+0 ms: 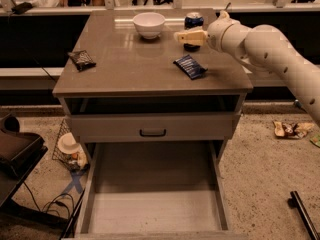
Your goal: Place pepsi can into middle drawer
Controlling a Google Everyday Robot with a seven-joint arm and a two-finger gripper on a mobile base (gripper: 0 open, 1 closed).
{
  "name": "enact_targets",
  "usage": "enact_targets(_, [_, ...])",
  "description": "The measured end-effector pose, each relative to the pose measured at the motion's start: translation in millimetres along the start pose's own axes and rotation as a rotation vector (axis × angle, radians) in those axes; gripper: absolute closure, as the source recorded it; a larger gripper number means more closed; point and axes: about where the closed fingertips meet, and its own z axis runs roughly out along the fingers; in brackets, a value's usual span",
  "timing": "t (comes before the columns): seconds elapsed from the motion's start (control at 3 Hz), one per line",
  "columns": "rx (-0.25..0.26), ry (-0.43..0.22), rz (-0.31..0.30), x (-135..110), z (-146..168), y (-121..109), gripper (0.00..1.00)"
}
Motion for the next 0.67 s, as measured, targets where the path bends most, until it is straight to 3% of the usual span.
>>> enact_targets(0.33, [0.025, -0.002, 0.03, 9.5, 24.4, -36.6, 0.0])
enact_targets(0.67, [0.03, 0.012, 0.065, 23.3, 38.2, -46.6, 0.0])
